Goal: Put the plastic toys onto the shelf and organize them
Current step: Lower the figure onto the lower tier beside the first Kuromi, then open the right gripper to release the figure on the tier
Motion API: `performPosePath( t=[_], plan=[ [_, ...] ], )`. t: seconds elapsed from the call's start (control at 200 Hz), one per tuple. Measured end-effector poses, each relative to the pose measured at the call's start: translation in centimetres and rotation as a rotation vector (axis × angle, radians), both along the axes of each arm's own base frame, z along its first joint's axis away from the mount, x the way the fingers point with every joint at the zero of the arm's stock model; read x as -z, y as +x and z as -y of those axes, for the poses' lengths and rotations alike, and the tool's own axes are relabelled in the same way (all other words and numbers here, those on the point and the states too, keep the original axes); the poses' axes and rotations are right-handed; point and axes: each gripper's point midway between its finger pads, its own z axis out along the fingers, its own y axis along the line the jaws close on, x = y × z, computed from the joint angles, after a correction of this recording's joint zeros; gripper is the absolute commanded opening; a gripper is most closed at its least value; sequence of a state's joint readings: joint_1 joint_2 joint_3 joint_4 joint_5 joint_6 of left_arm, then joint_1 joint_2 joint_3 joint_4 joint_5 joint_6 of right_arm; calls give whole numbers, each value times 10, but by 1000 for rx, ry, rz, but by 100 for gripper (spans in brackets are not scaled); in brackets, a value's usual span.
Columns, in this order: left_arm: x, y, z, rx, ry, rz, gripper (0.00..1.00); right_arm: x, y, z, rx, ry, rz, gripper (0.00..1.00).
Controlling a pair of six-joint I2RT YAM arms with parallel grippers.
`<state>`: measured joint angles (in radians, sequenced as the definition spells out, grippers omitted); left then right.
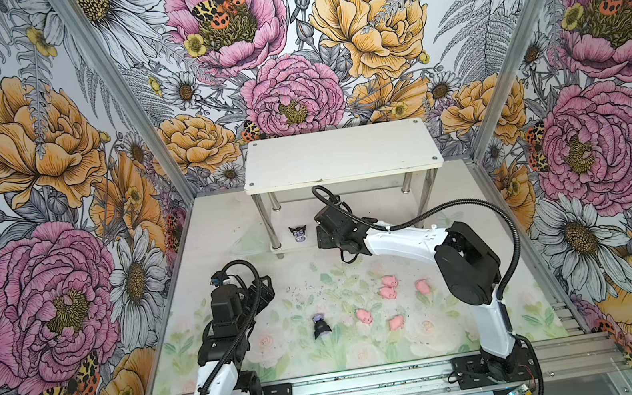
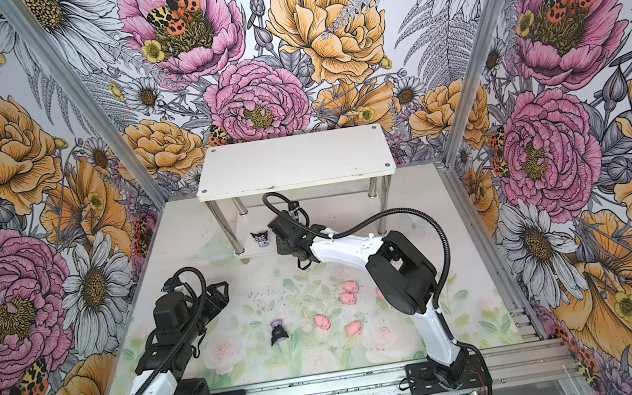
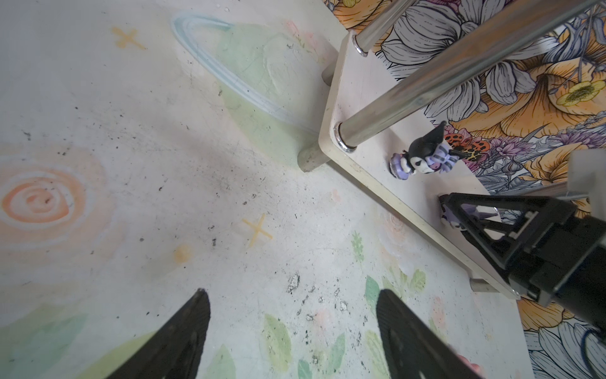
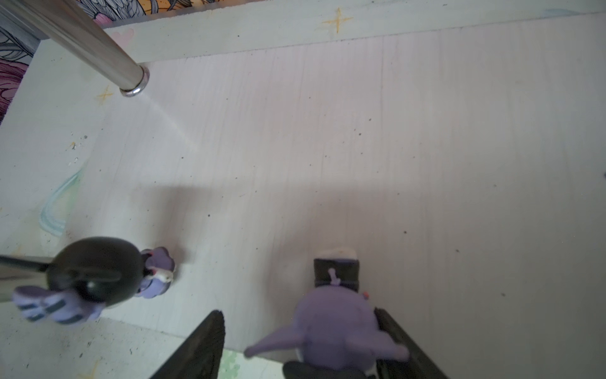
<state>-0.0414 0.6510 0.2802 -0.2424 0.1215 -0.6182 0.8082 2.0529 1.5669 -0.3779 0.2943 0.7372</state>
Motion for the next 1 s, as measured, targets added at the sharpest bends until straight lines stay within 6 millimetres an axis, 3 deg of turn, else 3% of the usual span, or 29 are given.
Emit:
performPosePath(
  t=[0.265,0.455,0.65,1.001],
  plan=[
    [0,0,0,0,0,1,82,0,-11,-9,-21,2,-3,74],
    [0,0,0,0,0,1,82,4,-7,1,0,-9,-7,73],
    [0,0,0,0,0,2,82,4,-1,7,11,-12,-5,63],
    [-1,0,0,0,0,3,82,13,1,22,34,-28,-22,63]
  ],
)
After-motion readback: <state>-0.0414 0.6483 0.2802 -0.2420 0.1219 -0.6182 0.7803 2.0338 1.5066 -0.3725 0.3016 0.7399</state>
